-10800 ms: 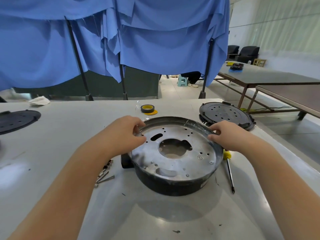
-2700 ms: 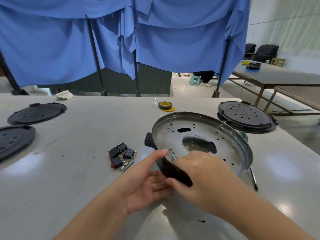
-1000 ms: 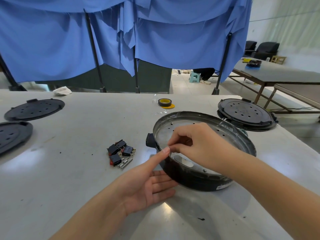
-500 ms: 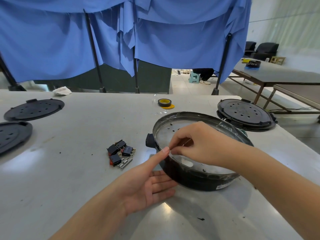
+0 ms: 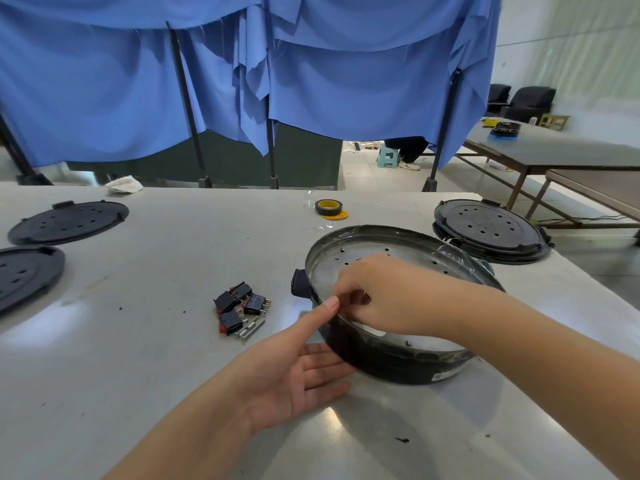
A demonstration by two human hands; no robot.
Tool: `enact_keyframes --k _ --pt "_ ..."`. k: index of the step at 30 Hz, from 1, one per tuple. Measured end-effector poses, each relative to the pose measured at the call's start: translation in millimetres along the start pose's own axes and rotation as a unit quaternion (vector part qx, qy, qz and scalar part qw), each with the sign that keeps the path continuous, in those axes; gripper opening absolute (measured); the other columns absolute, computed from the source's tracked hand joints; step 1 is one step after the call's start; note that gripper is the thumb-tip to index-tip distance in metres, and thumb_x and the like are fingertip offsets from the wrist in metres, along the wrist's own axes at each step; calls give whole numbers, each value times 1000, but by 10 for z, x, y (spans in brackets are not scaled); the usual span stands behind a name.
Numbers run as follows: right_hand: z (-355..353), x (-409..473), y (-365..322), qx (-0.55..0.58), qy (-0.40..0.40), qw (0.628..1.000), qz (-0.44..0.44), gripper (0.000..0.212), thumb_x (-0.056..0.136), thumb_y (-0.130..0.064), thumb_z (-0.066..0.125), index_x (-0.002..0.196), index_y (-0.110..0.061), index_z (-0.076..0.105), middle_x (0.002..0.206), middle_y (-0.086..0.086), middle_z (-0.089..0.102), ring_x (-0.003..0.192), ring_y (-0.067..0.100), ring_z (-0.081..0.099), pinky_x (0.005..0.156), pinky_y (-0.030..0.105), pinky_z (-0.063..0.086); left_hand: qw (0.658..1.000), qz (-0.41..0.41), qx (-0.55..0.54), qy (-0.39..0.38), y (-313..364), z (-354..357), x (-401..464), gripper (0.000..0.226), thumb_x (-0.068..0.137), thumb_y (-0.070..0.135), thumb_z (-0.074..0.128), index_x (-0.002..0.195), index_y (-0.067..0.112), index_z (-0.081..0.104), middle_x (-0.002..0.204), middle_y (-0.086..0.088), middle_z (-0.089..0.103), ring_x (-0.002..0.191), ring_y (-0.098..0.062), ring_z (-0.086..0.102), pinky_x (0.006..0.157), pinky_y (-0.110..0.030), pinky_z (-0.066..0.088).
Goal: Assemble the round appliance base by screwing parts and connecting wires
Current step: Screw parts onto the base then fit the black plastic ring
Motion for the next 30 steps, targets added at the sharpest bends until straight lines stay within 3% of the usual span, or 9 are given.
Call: enact_keyframes --k 7,13,18,22,25,30 --pt "15 23 -51 -100 -23 995 -12 15 92 -28 53 77 -26 53 77 -9 52 80 16 53 75 33 46 1000 0 0 1 0 5 2 83 56 52 82 116 -1 61 109 -16 72 101 -24 70 85 -37 58" --pt "-16 -22 -54 -3 -11 1000 -16 13 87 -12 55 86 -14 68 84 2 66 81 18 59 78 39 49 1000 -1 -1 -3 -3 2 4 83 57 51 82 117 -2 60 110 -17 71 101 -25 70 89 -39 56" --pt "29 46 -61 -63 -12 998 -13 13 92 -17 52 81 -22 56 82 -7 53 84 16 53 75 31 44 1000 -1 -1 -4 -2 1 5 83 56 51 83 116 -2 60 110 -17 71 101 -25 70 88 -39 57" --pt "-21 25 -40 -20 -7 1000 -13 11 90 -18 57 93 -21 67 82 -13 54 82 8 53 78 26 46 1000 -1 0 -8 -1 4 11 83 57 51 83 117 -1 60 110 -17 71 101 -25 70 86 -39 58" --pt "-45 -9 -42 -2 -11 1000 -13 15 88 -13 59 91 -23 70 81 -14 57 80 6 55 77 25 47 1000 0 0 -8 -5 3 18 83 57 51 83 117 -1 60 110 -17 71 101 -25 70 87 -38 57" --pt "58 34 -100 -85 -32 996 -21 16 91 -10 47 84 -24 50 83 -8 53 84 18 54 74 30 44 1000 0 0 -6 -6 3 25 82 58 52 82 116 -2 60 109 -17 72 101 -25 70 89 -37 56"
Point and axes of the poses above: each hand's wrist, its own x-axis towards the middle knuckle, its own z-axis out of the palm, y = z × x, the point moved 10 cm from there along x, towards the middle knuckle
